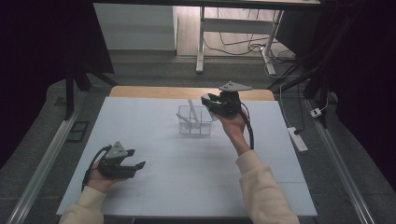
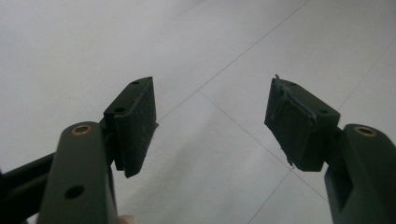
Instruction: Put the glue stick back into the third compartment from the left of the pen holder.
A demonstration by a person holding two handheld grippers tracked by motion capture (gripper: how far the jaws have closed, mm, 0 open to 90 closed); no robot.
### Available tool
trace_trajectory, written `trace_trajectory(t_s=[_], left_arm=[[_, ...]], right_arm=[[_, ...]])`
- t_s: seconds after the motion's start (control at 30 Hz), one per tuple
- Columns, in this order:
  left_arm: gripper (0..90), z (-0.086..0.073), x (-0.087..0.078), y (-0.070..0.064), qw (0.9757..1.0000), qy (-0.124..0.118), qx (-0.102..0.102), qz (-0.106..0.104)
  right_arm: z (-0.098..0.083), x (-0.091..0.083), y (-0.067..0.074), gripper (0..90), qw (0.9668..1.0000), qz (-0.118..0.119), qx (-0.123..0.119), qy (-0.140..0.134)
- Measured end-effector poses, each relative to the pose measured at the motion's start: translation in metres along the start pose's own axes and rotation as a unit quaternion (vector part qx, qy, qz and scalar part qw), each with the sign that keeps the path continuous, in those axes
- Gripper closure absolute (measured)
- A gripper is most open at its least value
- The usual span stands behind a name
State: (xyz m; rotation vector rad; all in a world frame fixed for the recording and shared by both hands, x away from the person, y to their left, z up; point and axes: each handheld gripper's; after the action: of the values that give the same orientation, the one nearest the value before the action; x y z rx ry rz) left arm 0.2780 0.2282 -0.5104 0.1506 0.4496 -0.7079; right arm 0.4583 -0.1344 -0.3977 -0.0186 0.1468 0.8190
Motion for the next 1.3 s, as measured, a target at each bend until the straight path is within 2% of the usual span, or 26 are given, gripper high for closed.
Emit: trace_trajectory(t_s=[0.2,0.3,0.67,1.3], left_arm=[[33.9,0.0,0.0,0.0,1.0,0.0,-0.001,0.0],[33.8,0.0,0.0,0.0,1.0,-0.001,0.001,-0.001],[33.8,0.0,-0.001,0.0,1.0,-0.001,0.0,0.0],[33.8,0.0,-0.001,0.002,1.0,-0.002,-0.001,0.001]], right_arm=[[-0.001,0.007,-0.004,64.5,1.0,-0.004,0.001,0.003],[-0.002,0.012,-0.007,64.6,0.9999,-0.004,0.012,0.002],[-0.008,0.028,-0.011,64.5,0.9998,-0.016,0.012,0.003],[-0.023,0.041,-0.017,64.4,0.9994,-0.018,0.028,0.01]])
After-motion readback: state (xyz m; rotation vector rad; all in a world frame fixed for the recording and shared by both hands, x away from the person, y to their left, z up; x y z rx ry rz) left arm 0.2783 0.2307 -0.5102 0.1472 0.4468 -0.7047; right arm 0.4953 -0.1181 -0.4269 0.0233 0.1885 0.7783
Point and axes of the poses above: each handheld gripper's, and its own axes: x roughly forward along the jaws, z roughly out of its top, y roughly to its left, and after that the axes turned 15 degrees about -y, right-handed
